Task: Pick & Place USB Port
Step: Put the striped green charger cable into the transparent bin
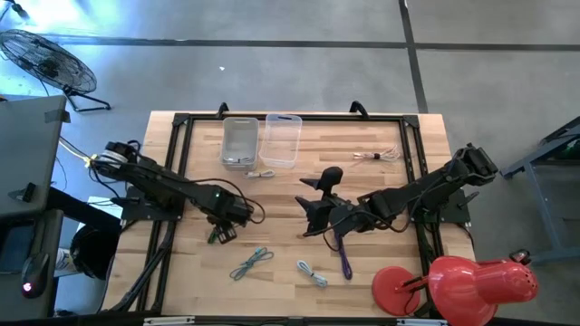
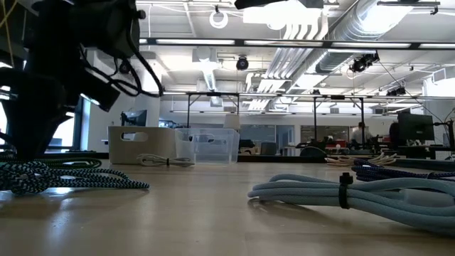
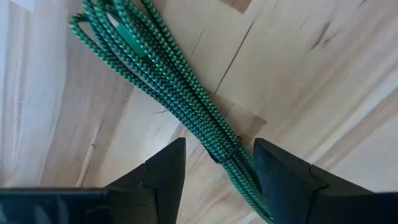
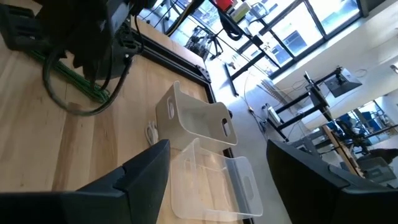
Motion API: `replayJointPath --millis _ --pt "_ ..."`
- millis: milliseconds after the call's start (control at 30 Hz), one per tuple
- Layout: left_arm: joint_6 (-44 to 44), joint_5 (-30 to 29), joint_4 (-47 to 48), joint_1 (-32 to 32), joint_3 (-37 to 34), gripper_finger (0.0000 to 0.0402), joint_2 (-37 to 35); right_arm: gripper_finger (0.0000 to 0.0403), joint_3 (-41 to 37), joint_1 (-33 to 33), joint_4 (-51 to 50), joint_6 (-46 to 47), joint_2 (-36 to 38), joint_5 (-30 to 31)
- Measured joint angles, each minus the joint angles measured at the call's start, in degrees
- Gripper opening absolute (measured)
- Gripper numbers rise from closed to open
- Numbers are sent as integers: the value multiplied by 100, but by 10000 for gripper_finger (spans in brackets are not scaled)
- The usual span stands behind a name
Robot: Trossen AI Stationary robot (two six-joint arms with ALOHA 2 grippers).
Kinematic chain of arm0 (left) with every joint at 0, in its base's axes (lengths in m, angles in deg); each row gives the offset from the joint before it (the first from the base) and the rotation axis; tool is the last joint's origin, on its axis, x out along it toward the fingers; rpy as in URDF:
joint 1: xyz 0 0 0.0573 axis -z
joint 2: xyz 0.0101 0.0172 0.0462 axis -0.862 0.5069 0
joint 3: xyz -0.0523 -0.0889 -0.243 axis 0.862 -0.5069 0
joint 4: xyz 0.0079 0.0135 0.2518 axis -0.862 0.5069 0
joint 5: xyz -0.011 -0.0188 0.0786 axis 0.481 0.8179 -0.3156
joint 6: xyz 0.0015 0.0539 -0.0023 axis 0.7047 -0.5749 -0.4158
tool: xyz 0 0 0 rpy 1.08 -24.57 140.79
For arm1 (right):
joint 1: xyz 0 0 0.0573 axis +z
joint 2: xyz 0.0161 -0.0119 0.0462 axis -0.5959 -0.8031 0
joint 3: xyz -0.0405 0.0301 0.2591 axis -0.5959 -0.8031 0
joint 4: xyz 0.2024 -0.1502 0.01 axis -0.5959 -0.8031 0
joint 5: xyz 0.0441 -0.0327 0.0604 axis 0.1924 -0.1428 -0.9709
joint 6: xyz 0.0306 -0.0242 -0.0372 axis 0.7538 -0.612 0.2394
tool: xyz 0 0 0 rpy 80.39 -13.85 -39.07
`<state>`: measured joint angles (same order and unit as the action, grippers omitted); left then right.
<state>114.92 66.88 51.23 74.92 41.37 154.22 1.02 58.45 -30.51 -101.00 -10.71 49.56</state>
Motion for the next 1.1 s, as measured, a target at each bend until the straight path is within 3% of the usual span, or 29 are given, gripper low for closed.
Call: replayJointPath --millis 267,333,467,667,933,1100 --pt "-519 61 -74 -4 18 171 441 259 0 -2 0 37 0 -2" --pt "-786 59 -94 -4 26 139 488 259 0 -2 0 42 0 -3" --pt "-1181 -274 -110 11 31 28 501 259 0 -2 2 42 0 6" --pt "-1456 -1058 75 0 229 19 503 259 0 -2 2 42 0 10" --pt "-1913 -1932 1579 0 1580 19 503 259 0 0 2 20 0 124" --pt "-1988 -2695 3541 31 3058 19 500 259 0 50 2 -24 0 557"
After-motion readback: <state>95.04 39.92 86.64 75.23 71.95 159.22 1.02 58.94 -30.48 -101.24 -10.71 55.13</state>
